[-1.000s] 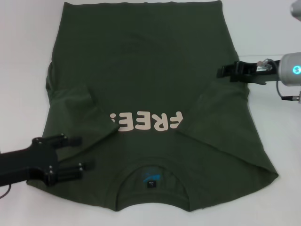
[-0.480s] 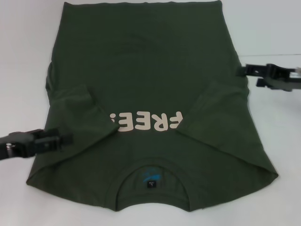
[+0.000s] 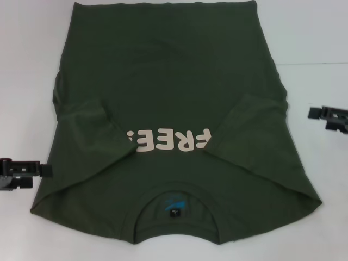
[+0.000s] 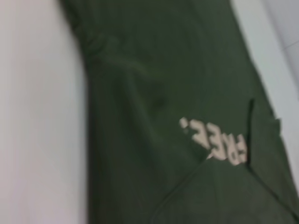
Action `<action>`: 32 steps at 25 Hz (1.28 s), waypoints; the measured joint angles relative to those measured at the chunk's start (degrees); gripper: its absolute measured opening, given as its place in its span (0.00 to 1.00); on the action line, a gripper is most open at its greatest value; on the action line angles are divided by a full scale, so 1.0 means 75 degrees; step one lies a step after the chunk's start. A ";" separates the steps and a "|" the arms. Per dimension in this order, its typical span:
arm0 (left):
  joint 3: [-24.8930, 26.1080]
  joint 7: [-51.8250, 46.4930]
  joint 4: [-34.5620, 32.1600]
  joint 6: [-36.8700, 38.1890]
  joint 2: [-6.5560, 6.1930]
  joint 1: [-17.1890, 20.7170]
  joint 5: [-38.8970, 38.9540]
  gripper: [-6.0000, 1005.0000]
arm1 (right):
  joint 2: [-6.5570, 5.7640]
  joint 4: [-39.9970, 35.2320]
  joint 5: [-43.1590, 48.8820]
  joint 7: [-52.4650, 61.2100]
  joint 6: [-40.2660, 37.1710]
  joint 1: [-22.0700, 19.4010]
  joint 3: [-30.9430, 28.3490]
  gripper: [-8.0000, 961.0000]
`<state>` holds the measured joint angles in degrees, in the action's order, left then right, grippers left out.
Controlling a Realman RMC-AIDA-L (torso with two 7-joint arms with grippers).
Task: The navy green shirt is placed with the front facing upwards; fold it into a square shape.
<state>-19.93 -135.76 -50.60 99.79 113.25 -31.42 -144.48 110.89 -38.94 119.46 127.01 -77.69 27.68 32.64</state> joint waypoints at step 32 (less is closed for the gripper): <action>-0.0772 -0.0455 0.0486 -0.0859 -0.0006 -0.0336 -0.1082 0.80 | 0.0225 -0.0468 0.1514 -0.4862 -0.2166 -0.0358 0.0045 0.96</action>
<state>-25.71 -139.18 -46.95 93.35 113.20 -33.94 -152.59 112.58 -42.44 130.82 90.54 -93.93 25.00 32.98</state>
